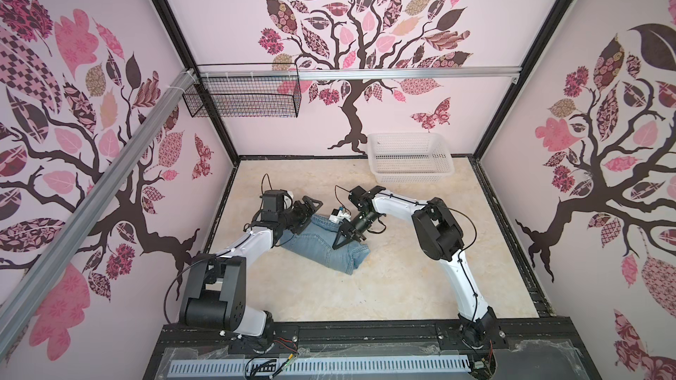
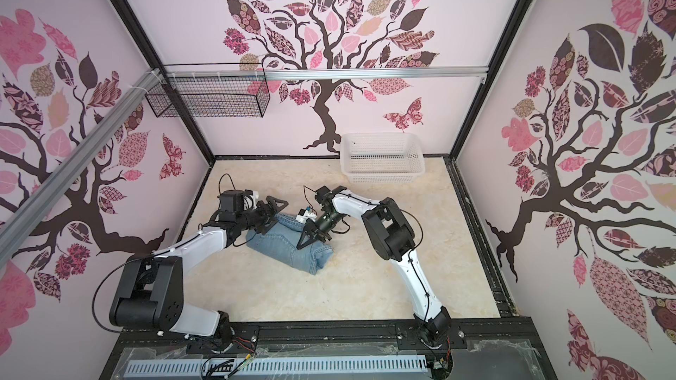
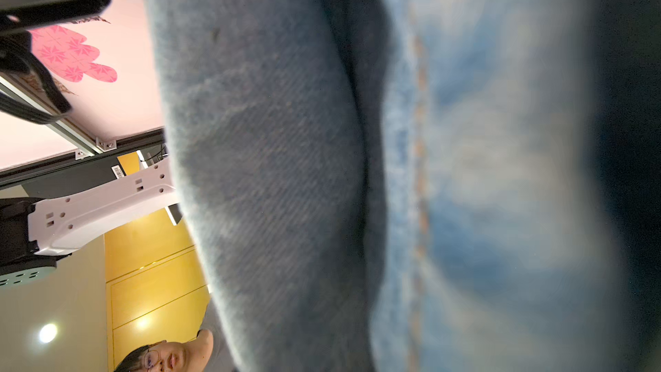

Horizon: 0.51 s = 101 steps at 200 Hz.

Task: Roll up the long pants
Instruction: Roll the long pant at the center of the board.

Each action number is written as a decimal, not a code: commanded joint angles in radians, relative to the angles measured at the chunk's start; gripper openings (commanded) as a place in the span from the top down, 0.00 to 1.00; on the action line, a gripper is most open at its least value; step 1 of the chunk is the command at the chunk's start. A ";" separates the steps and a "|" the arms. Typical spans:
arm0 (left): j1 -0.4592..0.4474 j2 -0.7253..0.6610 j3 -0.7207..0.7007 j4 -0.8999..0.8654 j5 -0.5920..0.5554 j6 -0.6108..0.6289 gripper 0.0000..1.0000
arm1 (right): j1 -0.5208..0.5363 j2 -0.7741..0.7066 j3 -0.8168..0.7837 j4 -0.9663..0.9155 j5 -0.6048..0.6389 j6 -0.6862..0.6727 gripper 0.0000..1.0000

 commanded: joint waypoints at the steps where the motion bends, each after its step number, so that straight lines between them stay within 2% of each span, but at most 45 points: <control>1: 0.018 0.086 -0.073 -0.049 -0.115 0.038 0.06 | -0.056 0.035 0.027 0.007 0.130 0.019 0.80; 17: 0.017 0.136 -0.068 -0.031 -0.114 0.044 0.06 | -0.075 0.024 0.039 0.013 0.153 0.029 0.71; 32: 0.018 0.173 -0.061 -0.025 -0.112 0.050 0.07 | -0.079 -0.010 0.037 0.016 0.187 0.029 0.68; 50: 0.021 0.199 -0.066 -0.013 -0.119 0.058 0.07 | -0.081 -0.094 -0.009 0.071 0.252 0.069 0.53; 70: 0.024 0.225 -0.073 0.003 -0.119 0.063 0.07 | -0.084 -0.185 -0.064 0.133 0.295 0.115 0.49; 83: 0.025 0.242 -0.072 0.004 -0.118 0.067 0.07 | -0.084 -0.252 -0.101 0.174 0.321 0.151 0.41; 101: 0.030 0.260 -0.073 0.014 -0.115 0.067 0.07 | -0.075 -0.371 -0.177 0.276 0.375 0.224 0.40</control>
